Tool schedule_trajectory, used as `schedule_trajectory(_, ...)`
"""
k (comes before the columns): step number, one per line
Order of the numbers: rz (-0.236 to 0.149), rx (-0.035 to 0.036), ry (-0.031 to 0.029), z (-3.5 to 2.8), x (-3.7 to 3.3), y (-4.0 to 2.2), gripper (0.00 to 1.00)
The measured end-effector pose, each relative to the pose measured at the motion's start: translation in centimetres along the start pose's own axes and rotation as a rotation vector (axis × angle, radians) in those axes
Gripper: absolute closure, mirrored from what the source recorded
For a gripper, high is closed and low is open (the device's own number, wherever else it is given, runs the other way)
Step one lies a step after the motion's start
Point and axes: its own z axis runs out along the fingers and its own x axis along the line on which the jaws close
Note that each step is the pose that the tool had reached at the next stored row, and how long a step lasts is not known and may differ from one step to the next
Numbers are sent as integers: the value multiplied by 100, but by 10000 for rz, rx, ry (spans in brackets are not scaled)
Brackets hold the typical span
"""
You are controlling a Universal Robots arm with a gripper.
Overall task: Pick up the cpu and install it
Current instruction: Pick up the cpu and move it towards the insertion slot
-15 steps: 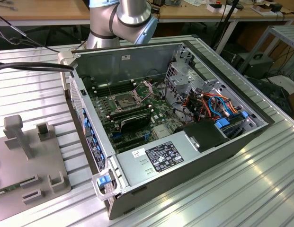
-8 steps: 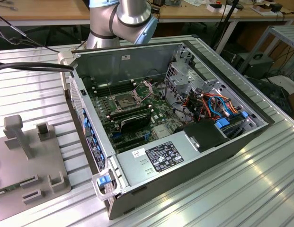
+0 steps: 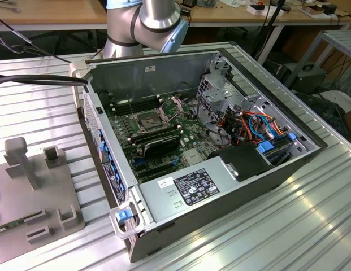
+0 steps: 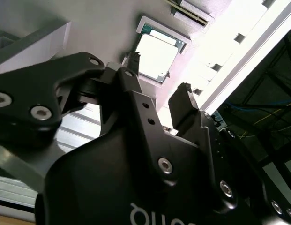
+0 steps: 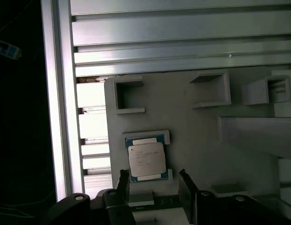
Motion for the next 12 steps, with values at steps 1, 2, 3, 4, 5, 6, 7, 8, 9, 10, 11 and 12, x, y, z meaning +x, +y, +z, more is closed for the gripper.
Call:
schedule_trajectory(1, 0, 0, 0, 0, 0, 0, 46)
schedule_trajectory(2, 0, 0, 0, 0, 0, 0, 40)
schedule_trajectory(3, 0, 0, 0, 0, 0, 0, 40)
schedule_trajectory(4, 0, 0, 0, 2, 0, 0, 40)
schedule_trajectory(5, 0, -3, -4, 10, 0, 0, 40)
schedule_trajectory(6, 0, -3, -5, 20, 0, 0, 40)
schedule_trajectory(7, 0, 0, 0, 34, 1, -1, 40)
schedule_trajectory(8, 0, 0, 0, 53, 1, -1, 40)
schedule_trajectory(9, 0, -1, 0, 88, 2, -2, 40)
schedule_trajectory(10, -1, -1, -1, 106, 2, -2, 40)
schedule_trajectory(11, 0, 0, 0, 111, 3, -3, 40)
schedule_trajectory(12, 0, 1, 2, 111, 3, -3, 40)
